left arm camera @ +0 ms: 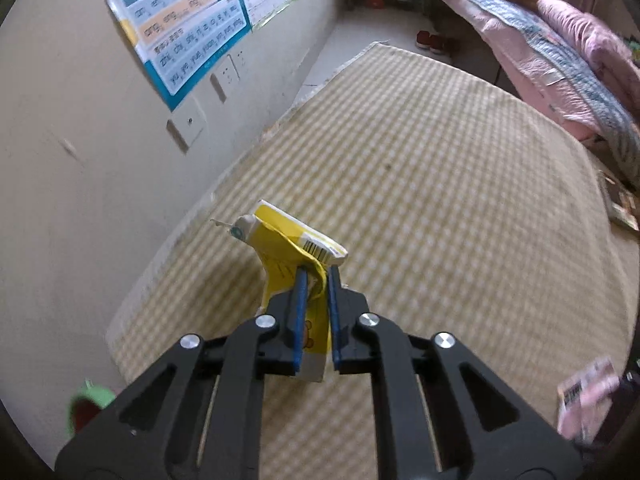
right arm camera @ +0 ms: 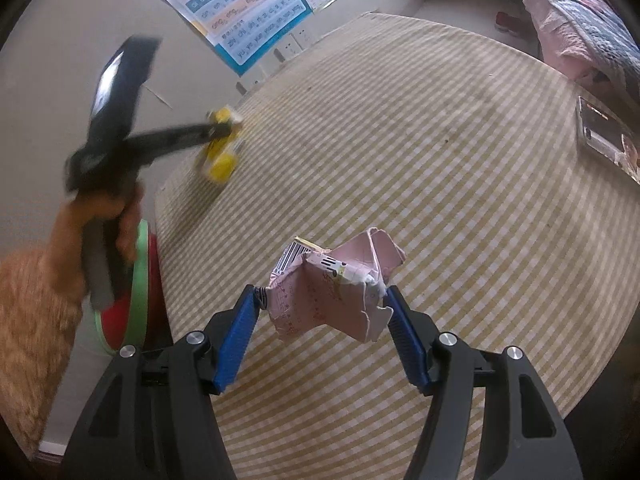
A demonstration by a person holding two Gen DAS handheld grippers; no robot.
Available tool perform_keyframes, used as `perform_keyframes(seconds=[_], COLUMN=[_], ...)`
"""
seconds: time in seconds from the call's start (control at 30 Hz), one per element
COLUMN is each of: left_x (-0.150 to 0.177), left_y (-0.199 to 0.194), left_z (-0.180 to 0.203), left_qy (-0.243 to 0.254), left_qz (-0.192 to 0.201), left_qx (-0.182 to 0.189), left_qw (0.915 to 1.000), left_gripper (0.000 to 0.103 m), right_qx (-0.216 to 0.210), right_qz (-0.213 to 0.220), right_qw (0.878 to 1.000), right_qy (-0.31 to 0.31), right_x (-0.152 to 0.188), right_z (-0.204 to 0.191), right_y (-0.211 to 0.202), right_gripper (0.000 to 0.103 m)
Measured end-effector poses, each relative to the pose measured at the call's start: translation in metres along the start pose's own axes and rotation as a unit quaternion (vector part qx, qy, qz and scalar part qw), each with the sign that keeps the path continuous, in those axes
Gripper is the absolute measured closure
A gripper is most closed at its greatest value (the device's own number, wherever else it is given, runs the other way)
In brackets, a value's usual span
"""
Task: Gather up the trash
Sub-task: 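Carry the yellow box with the left gripper toward the red bin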
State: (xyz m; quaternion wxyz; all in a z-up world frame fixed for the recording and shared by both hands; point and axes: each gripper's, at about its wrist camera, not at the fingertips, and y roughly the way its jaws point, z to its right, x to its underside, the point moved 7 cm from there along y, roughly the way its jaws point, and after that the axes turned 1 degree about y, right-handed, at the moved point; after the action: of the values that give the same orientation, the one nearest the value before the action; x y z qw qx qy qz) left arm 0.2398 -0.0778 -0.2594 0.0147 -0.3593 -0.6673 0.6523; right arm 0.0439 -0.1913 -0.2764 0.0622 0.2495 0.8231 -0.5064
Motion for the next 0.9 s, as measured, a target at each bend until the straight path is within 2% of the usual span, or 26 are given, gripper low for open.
perform_keyframes(seconds=[0.23,0.33,0.5,0.63,0.73,0.83,0.9], left_x=[0.047,0.070,0.099,0.122,0.130,0.136,0.141], left_y=[-0.054,-0.076,-0.099,-0.115,-0.119,-0.108,-0.101], left_z=[0.004,0.009,0.014,0.016,0.020,0.029,0.031], left_qy=[-0.050,-0.081,-0.121,-0.169,-0.177,-0.160,-0.165], left_qz=[0.015,0.019,0.028,0.040,0.041,0.015,0.006], left_qx=[0.043,0.070,0.079,0.081,0.085,0.088,0.093], left_qw=[0.9977,0.9941,0.9891,0.9815,0.9797,0.9831,0.9820], left_gripper=[0.093,0.093,0.093,0.093,0.093,0.093,0.093], right_qx=[0.002,0.002,0.005,0.006,0.009,0.011,0.011], right_qz=[-0.001,-0.002,0.000,0.002,0.000,-0.008,-0.013], right_qw=[1.000,1.000,1.000,1.000,1.000,1.000,1.000], right_qy=[0.015,0.019,0.010,-0.001,-0.015,-0.023,-0.024], right_x=[0.004,0.005,0.007,0.009,0.011,0.013,0.016], right_z=[0.009,0.010,0.005,-0.005,-0.012,-0.016,-0.018], right_y=[-0.003,-0.003,-0.005,-0.006,-0.004,0.001,0.004], right_gripper=[0.040,0.040,0.040,0.040,0.040,0.040,0.040])
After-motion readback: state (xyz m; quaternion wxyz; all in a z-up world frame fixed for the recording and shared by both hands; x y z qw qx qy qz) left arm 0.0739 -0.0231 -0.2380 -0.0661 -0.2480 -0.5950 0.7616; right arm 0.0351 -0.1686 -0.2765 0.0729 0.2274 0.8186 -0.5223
